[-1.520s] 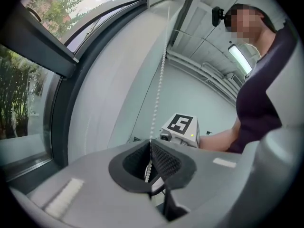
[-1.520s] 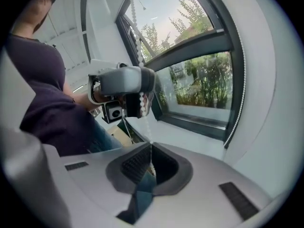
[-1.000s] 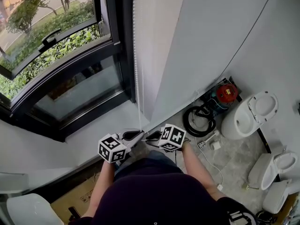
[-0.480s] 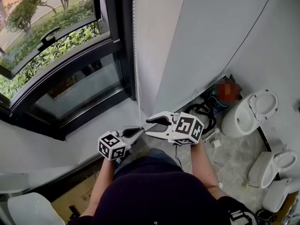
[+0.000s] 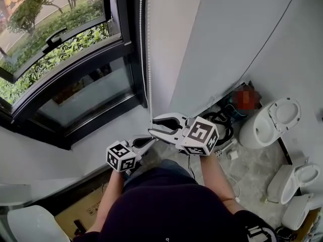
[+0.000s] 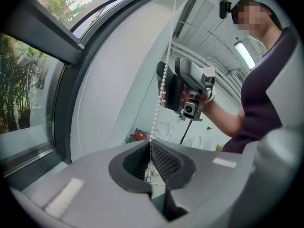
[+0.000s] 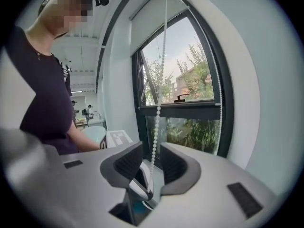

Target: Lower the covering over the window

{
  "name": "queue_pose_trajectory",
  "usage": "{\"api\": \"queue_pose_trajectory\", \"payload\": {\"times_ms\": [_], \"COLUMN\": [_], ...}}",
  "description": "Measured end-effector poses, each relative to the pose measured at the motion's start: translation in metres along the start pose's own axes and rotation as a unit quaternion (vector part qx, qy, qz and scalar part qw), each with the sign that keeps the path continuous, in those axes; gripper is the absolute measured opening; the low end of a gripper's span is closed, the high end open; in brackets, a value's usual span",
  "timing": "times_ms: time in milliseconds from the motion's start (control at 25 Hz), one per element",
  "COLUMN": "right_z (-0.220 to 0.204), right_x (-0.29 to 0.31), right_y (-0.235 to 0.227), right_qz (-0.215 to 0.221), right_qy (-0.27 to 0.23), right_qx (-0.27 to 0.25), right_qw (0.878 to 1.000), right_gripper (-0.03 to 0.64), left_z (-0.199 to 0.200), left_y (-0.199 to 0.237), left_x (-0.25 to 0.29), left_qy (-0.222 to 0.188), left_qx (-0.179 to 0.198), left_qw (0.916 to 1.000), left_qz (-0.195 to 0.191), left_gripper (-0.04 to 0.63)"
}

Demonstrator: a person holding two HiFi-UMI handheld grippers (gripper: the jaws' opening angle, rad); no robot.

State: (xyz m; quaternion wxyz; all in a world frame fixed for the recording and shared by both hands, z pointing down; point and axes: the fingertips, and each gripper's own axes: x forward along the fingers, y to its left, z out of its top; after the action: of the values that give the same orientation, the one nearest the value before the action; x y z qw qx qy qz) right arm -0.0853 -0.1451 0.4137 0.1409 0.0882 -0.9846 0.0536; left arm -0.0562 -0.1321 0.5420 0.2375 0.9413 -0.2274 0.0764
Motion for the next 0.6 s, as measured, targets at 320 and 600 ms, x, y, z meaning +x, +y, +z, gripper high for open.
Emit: {"api": "queue_pose_trajectory", "payload": {"times_ms": [320,600], "right_z": [-0.006,-0.023], "right_x": [0.004,0.011], "right_y": [0.003,0.006], "right_qz": [0.006,0.007], "right_qy": [0.004,0.036], "right_qx": [0.039,0.039], "right_qw": [0.999,0.999], "right_gripper": [0.015,0.015], "left_z": [-0.009,-0.025], "left_y": [-0.010,-0.010], "left_x": [0.003,0.007], "left_qy": [0.023,0.073], "left_qx": [0.007,0.035], "left_qw": [0.9997,0.9967], "left_qz": [-0.009,0.006], "left_gripper": [0.015,0.015]}}
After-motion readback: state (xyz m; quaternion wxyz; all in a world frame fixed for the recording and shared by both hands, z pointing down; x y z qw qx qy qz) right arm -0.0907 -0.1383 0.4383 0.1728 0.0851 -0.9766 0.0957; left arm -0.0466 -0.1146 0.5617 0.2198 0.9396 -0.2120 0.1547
